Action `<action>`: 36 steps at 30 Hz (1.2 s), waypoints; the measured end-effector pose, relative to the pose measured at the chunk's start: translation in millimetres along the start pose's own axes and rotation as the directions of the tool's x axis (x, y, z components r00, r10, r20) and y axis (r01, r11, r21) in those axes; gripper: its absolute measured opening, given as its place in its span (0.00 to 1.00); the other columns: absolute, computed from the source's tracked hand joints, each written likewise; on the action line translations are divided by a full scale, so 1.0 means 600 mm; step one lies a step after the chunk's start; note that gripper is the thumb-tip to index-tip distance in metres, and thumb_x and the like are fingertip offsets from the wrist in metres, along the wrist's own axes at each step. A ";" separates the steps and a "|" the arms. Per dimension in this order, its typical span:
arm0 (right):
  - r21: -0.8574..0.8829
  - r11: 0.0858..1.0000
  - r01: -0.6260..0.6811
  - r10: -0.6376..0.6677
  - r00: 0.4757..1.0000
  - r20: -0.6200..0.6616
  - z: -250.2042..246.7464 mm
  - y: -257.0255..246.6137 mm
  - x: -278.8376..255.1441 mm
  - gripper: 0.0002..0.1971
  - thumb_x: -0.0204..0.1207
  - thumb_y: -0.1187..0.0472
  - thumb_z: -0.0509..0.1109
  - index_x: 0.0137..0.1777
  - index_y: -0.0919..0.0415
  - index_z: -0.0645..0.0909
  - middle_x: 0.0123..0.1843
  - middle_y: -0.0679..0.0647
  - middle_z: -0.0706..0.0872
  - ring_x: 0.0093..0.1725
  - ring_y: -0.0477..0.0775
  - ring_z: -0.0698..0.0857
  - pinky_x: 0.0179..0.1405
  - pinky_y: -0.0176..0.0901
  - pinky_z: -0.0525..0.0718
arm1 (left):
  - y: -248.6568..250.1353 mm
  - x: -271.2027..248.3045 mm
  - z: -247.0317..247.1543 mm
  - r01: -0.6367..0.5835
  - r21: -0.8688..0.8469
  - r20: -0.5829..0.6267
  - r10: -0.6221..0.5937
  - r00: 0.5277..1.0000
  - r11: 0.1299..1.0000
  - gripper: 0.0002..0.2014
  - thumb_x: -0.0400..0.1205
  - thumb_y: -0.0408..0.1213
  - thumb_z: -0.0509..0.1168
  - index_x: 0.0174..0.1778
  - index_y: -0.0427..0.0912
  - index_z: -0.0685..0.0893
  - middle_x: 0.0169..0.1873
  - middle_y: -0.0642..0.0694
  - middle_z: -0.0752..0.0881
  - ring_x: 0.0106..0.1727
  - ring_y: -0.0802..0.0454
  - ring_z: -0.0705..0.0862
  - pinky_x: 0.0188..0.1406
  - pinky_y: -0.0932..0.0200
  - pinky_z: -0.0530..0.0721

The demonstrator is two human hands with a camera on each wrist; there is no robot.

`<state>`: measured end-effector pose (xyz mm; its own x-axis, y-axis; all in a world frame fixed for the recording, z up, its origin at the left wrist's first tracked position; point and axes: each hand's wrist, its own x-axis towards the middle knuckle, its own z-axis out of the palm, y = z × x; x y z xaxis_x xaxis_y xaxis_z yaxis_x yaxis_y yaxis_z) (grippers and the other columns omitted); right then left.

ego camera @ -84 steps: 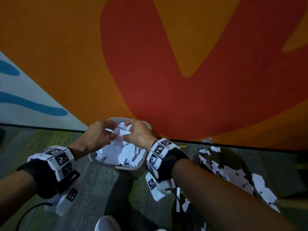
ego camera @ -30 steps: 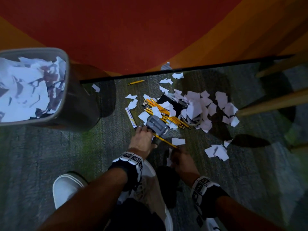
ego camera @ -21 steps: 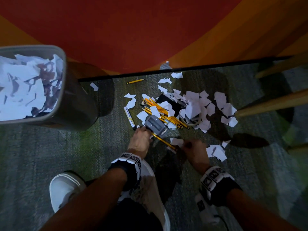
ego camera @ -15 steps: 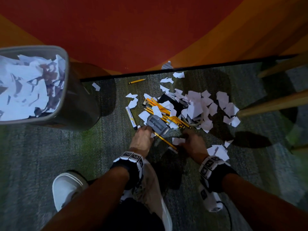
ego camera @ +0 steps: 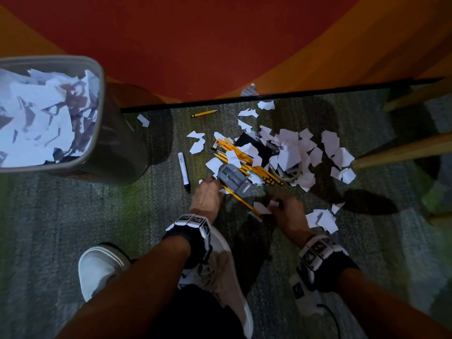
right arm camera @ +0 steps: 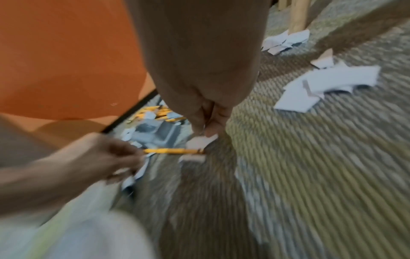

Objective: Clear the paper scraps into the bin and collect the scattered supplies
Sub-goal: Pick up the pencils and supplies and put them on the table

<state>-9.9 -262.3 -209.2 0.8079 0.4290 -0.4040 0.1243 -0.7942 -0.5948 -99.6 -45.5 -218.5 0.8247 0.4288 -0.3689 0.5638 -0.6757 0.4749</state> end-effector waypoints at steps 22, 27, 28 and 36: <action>0.103 0.992 -0.074 0.084 0.991 -0.100 0.063 0.006 -0.005 0.18 0.74 0.48 0.77 0.59 0.53 0.79 0.45 0.56 0.90 0.46 0.62 0.88 0.42 0.57 0.86 | -0.037 -0.040 0.000 -0.052 0.065 0.114 0.044 0.992 0.997 0.24 0.74 0.47 0.77 0.65 0.49 0.81 0.60 0.44 0.81 0.59 0.39 0.83 0.53 0.42 0.85; 0.144 0.989 -0.008 0.006 1.000 0.011 0.041 0.015 0.016 0.14 0.72 0.46 0.79 0.55 0.49 0.86 0.40 0.44 0.91 0.43 0.44 0.89 0.42 0.44 0.87 | -0.035 -0.036 0.010 -0.041 0.047 0.110 0.035 0.993 0.998 0.19 0.76 0.43 0.76 0.62 0.47 0.85 0.62 0.45 0.82 0.60 0.38 0.84 0.55 0.40 0.84; 0.125 0.992 0.006 -0.009 1.000 0.018 0.039 0.018 0.018 0.11 0.73 0.47 0.79 0.52 0.48 0.88 0.38 0.42 0.91 0.42 0.41 0.89 0.41 0.41 0.86 | -0.032 -0.037 0.010 -0.047 0.026 0.105 0.044 0.993 0.999 0.15 0.76 0.41 0.75 0.59 0.46 0.86 0.60 0.45 0.83 0.58 0.38 0.84 0.54 0.41 0.84; 0.161 0.987 0.027 -0.028 1.000 0.002 0.033 0.008 0.018 0.22 0.69 0.48 0.82 0.23 0.58 0.78 0.22 0.53 0.77 0.25 0.48 0.77 0.24 0.35 0.68 | -0.032 -0.041 0.022 -0.031 -0.053 0.033 0.033 0.999 0.998 0.03 0.77 0.31 0.70 0.41 0.43 0.87 0.45 0.46 0.87 0.46 0.41 0.86 0.45 0.46 0.84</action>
<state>-11.8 -252.8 -230.2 0.8032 0.4515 -0.3886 0.0517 -0.7027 -0.7096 -131.3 -50.7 -229.0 0.8407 0.3863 -0.3794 0.5396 -0.6557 0.5282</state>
